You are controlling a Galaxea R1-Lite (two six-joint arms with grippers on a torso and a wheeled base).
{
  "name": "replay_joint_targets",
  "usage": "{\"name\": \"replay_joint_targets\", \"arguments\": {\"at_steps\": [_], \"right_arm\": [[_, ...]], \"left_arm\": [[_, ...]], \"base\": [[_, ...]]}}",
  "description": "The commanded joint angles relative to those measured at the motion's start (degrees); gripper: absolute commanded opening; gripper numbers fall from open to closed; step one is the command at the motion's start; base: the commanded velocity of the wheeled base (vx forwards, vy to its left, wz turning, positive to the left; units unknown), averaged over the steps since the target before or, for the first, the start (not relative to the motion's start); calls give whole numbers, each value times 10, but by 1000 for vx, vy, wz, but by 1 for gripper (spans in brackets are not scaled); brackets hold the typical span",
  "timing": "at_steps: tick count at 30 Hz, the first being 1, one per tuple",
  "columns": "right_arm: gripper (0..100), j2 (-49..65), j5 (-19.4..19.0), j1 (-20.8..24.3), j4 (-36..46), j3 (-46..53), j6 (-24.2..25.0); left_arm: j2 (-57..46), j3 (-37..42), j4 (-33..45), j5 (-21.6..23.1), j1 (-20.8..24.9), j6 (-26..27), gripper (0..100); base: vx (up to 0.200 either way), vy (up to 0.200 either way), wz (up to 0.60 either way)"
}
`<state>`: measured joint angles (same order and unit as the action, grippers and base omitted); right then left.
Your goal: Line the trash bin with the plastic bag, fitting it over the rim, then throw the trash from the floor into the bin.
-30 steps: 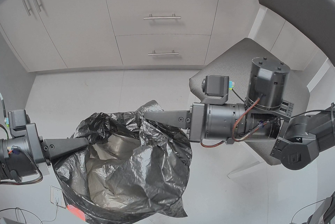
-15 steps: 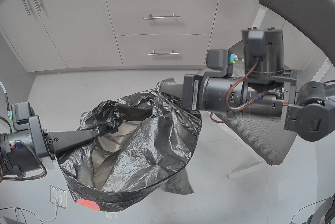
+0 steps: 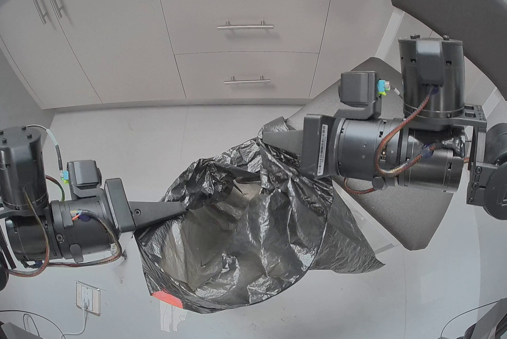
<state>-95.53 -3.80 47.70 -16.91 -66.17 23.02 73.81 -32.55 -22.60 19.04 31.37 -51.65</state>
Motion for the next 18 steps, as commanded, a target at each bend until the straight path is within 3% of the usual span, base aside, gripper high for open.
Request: {"name": "replay_joint_targets", "arguments": {"at_steps": [1, 18], "right_arm": [[0, -12, 1, 20, -2, 17, 4], [0, 6, -1, 88, 45, 7, 28]], "left_arm": [[30, 9, 3, -1, 2, -1, 0], [-40, 34, 83, 0, 13, -22, 0]], "base": [[0, 0, 0], [0, 0, 0]]}}
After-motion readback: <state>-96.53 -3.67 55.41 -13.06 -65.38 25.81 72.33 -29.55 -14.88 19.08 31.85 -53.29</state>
